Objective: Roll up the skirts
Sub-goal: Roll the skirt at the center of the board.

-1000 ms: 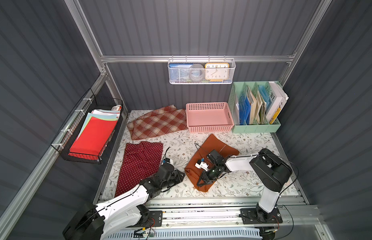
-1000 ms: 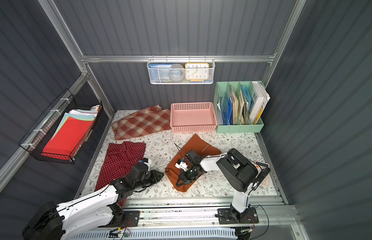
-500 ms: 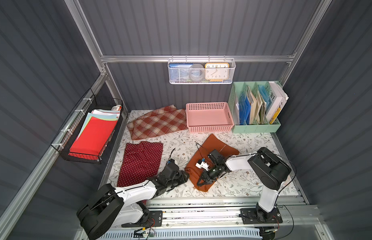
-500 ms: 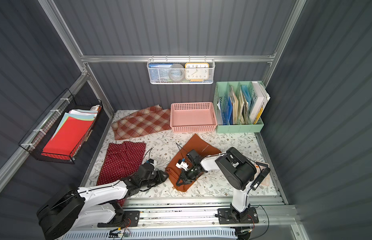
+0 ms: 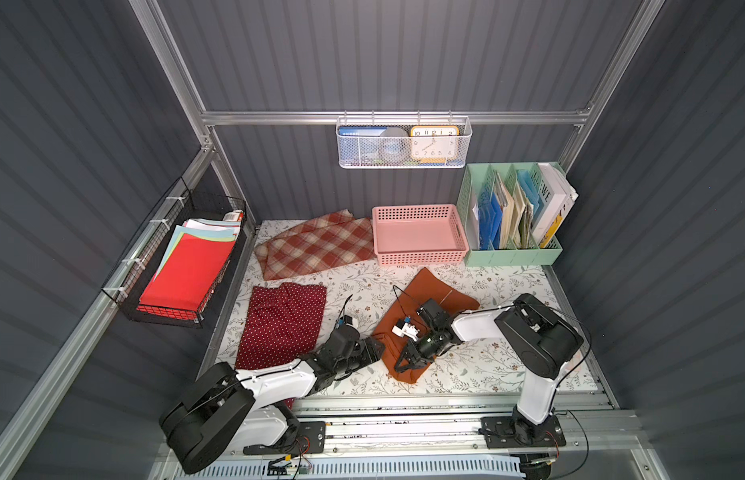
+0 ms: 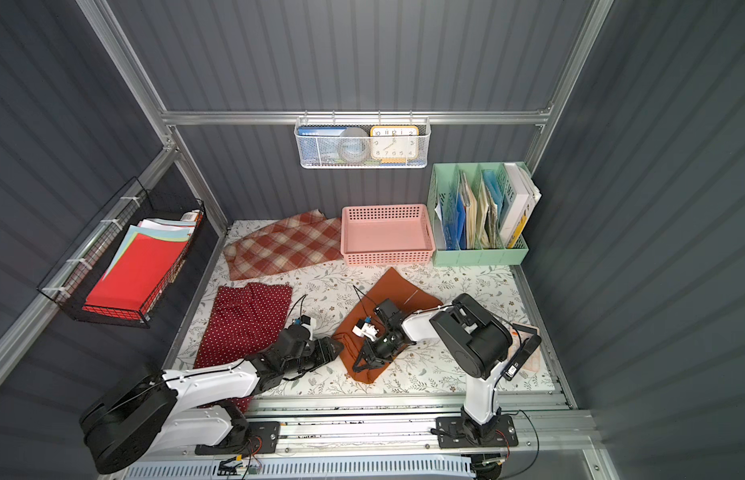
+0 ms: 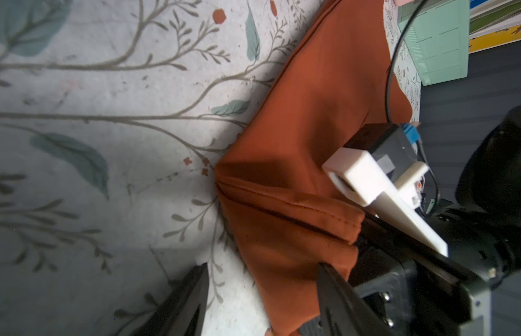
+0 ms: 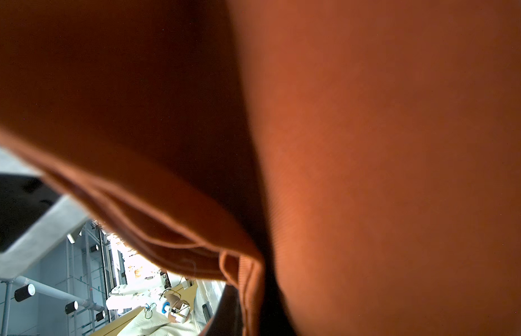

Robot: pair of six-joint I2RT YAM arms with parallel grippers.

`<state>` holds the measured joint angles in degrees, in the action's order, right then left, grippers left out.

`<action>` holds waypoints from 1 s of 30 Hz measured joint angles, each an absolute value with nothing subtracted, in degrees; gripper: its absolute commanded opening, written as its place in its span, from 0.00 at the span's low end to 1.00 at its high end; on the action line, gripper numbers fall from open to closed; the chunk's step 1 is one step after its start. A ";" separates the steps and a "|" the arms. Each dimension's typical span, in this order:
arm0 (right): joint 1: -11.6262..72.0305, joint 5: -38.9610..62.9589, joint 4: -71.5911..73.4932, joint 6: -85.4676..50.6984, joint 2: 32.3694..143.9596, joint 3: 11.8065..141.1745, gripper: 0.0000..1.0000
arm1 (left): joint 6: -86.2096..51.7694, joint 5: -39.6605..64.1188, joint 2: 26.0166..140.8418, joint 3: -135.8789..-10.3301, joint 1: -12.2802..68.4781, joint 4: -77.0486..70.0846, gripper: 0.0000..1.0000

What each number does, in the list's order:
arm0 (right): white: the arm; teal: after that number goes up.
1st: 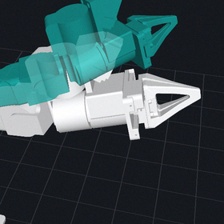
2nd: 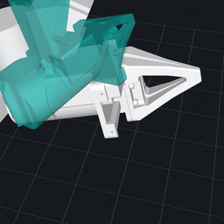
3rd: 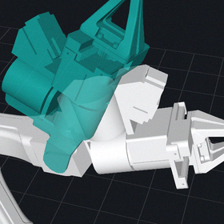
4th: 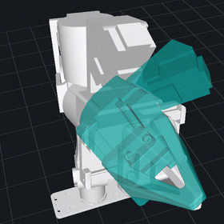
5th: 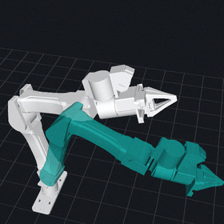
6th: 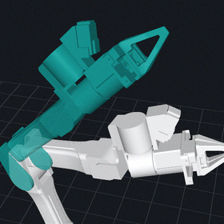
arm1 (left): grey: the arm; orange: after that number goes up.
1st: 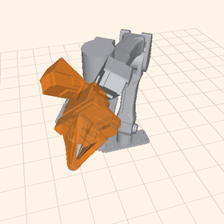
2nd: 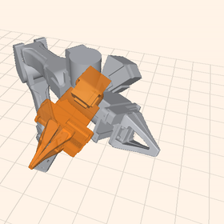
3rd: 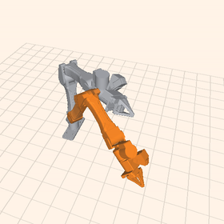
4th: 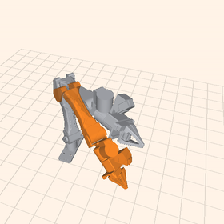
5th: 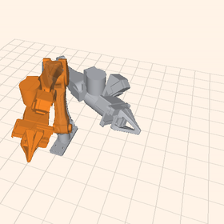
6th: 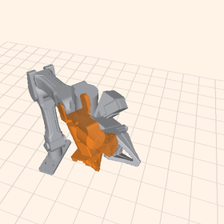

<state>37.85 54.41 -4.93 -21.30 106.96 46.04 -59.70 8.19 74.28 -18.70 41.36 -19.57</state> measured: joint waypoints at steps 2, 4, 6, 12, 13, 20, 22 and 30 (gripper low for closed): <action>37.85 54.39 -4.89 -21.45 106.96 46.04 0.00 | -59.48 8.67 76.27 -19.07 41.39 -22.02 0.61; 37.82 54.39 -4.86 -21.61 106.96 46.04 0.00 | -59.27 9.06 78.02 -19.51 41.39 -24.03 0.61; 37.80 54.41 -4.82 -21.67 106.96 46.04 0.00 | -59.07 9.21 79.26 -19.92 41.39 -25.30 0.61; 37.50 54.57 -3.97 -22.06 106.96 45.71 0.00 | -57.67 9.41 81.95 -21.41 41.39 -26.15 0.51; 37.47 54.57 -3.84 -22.06 106.96 45.69 0.00 | -57.21 9.47 82.35 -21.54 41.39 -26.20 0.47; 37.17 54.85 -2.96 -22.31 106.96 45.34 0.00 | -54.46 9.61 85.01 -22.50 41.36 -26.94 0.24; 37.08 54.85 -2.79 -22.50 106.96 45.28 0.00 | -53.49 9.58 86.13 -23.24 41.36 -26.79 0.17; 36.86 53.87 -1.78 -23.64 105.65 44.16 0.21 | -52.01 8.95 87.68 -24.82 41.39 -25.56 0.00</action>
